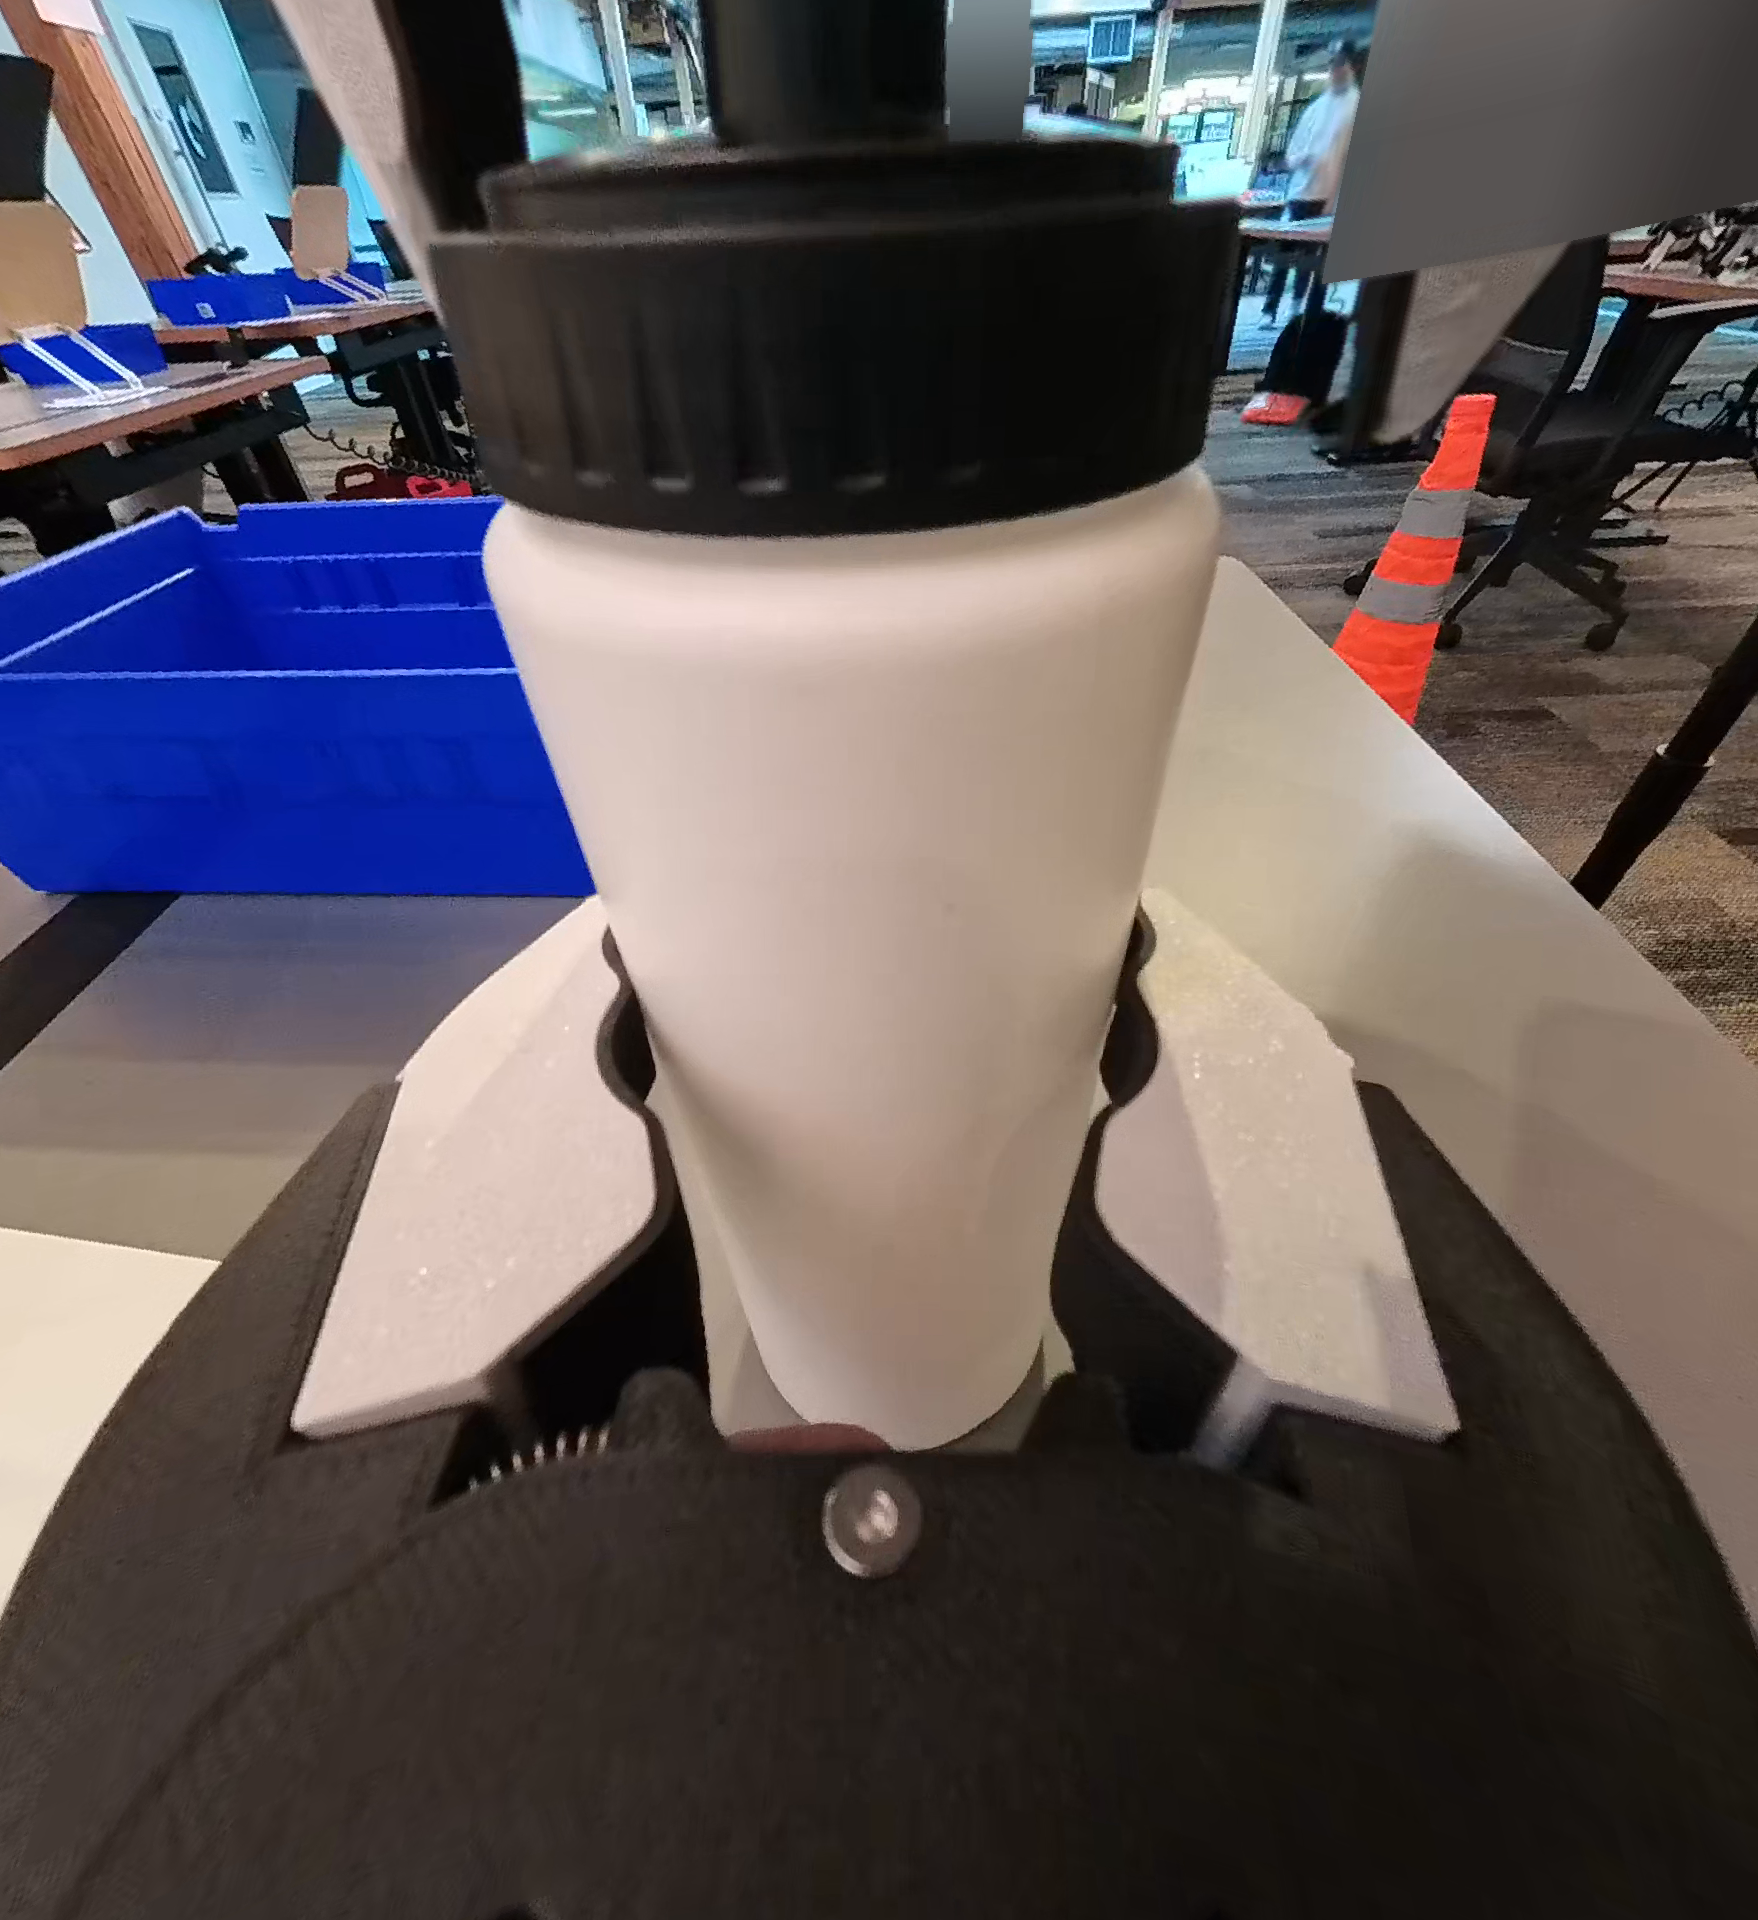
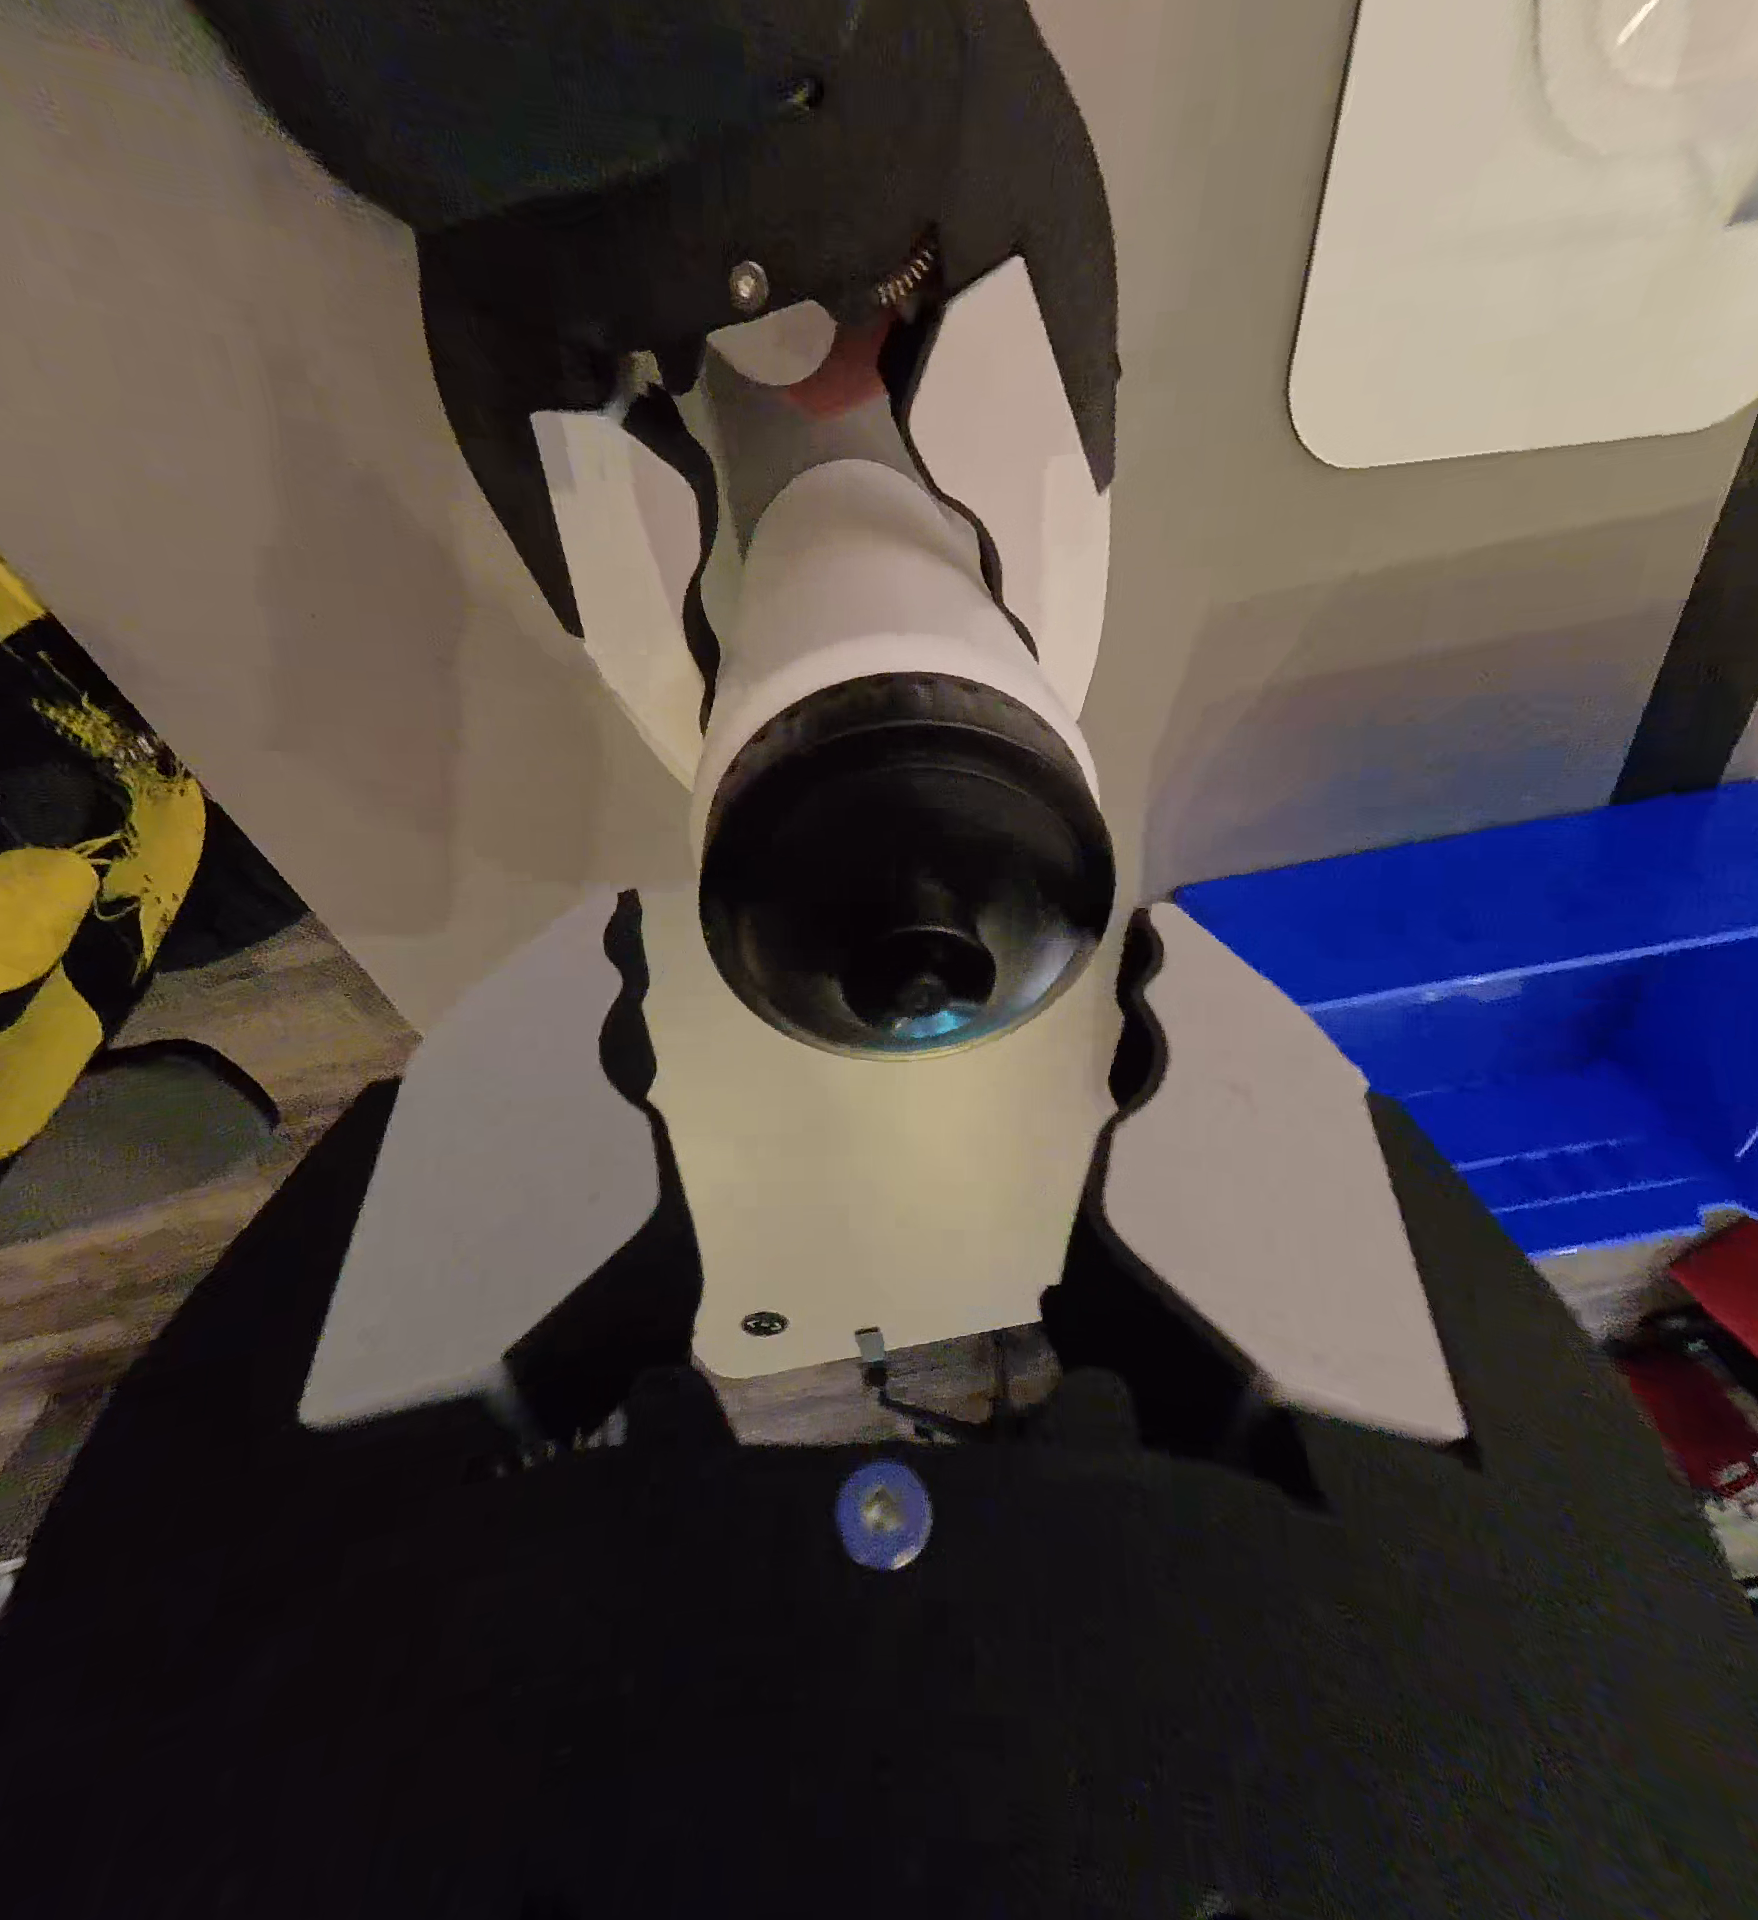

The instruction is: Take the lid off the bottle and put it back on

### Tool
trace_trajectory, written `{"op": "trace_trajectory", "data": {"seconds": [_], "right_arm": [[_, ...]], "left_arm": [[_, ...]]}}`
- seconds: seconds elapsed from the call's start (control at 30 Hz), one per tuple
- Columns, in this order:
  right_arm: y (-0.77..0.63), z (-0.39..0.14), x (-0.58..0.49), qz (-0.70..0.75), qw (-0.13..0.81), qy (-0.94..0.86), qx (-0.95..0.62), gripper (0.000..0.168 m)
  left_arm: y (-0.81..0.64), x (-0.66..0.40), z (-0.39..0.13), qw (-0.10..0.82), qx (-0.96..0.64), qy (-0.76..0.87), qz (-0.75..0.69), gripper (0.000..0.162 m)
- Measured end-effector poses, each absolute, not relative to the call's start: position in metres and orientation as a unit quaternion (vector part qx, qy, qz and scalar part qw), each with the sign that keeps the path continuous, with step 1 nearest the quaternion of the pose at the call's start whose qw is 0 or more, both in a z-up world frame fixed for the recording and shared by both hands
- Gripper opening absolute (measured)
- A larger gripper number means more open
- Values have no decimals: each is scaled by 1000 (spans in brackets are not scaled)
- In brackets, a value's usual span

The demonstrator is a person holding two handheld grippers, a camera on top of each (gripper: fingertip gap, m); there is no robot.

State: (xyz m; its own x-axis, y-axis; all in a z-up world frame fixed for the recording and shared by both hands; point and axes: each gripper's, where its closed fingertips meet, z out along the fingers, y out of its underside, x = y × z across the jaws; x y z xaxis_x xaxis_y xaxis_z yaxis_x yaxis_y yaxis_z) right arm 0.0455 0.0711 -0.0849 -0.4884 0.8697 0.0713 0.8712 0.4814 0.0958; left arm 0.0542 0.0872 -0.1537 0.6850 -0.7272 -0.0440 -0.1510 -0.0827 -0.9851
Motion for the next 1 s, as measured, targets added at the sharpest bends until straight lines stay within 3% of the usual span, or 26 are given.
{"op": "trace_trajectory", "data": {"seconds": [0.07,0.13,0.47,0.57,0.63,0.9,1.0], "right_arm": [[77,-84,47,-69,11,-871,-486,86],[80,-85,50,-73,10,-881,-466,72],[79,-85,44,-39,14,-843,-536,71],[76,-87,42,-12,22,-853,-521,75],[71,-92,43,18,27,-855,-517,99],[64,-104,40,223,132,-803,-537,105],[62,-117,33,301,158,-765,-547,99]], "left_arm": [[87,54,-154,600,-695,314,-242,86],[87,54,-154,600,-695,315,-241,86],[88,50,-154,597,-700,305,-245,86],[87,53,-154,598,-698,315,-238,86],[87,54,-154,597,-699,318,-234,86],[88,50,-154,602,-696,309,-240,86],[89,50,-153,603,-696,308,-239,86]]}}
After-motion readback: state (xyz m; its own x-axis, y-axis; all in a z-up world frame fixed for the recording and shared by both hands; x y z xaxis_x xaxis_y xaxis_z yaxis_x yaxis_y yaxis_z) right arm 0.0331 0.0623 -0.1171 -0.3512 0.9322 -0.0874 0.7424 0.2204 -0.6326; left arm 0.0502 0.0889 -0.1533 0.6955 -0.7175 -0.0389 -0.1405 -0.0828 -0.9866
